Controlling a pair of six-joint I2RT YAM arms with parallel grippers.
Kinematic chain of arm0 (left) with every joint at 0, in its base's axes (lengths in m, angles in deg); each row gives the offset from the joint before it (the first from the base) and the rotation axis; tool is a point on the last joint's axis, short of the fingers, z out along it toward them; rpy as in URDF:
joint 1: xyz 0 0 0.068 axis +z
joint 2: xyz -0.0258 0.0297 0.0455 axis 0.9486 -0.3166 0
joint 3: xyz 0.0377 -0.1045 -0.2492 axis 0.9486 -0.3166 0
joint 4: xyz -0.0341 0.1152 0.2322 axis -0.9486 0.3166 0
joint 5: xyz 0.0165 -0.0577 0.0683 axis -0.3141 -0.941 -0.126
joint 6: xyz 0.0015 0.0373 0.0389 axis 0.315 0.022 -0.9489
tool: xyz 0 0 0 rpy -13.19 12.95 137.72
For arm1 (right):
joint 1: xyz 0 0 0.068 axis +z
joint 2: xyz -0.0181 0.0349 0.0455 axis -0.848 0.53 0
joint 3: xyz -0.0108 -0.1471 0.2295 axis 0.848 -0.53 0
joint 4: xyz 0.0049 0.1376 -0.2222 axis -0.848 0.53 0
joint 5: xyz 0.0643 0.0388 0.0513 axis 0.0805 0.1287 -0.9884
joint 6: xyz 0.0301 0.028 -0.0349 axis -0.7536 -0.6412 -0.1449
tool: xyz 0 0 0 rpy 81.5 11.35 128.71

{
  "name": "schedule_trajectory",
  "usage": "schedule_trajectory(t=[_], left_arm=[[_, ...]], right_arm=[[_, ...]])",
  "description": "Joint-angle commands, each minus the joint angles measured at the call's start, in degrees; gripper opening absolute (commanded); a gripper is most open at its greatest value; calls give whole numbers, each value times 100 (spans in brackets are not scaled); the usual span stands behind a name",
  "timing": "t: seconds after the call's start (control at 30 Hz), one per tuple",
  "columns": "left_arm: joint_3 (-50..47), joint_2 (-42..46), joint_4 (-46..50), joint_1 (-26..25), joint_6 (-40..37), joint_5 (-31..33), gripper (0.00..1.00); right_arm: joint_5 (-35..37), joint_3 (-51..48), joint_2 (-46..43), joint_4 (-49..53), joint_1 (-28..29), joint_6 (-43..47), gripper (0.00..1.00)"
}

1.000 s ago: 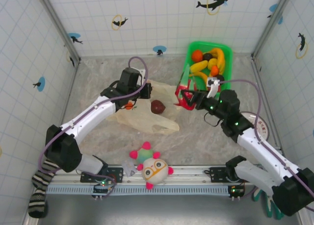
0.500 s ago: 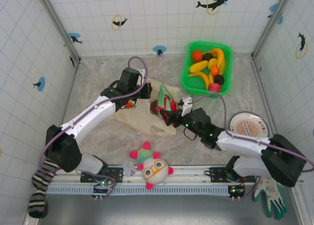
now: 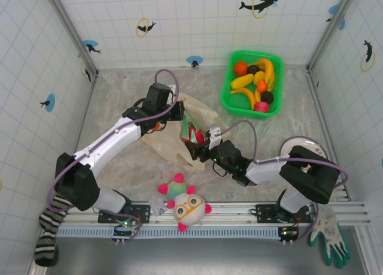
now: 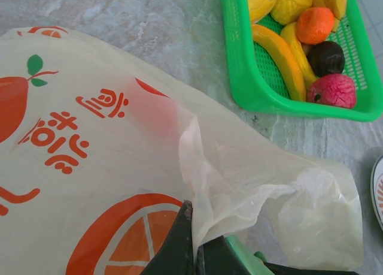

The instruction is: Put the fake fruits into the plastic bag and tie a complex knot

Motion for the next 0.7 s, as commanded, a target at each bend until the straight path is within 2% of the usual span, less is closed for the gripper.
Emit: schedule_trajectory(t=[0.0, 0.2, 0.5, 0.67], left_arm=[[94, 244, 79, 57, 159, 155, 0], [33, 409, 68, 52, 220, 179, 0], [-44, 471, 31, 56, 282, -52, 0], [-60, 467, 21, 50, 353, -49, 0]], right_arm=[[333, -4, 170, -1138, 0, -251, 76], [260, 219, 405, -1085, -95, -648, 76], [-273, 865, 828, -1128, -259, -1287, 75], [-336, 1242, 980, -811, -315, -1498, 75]])
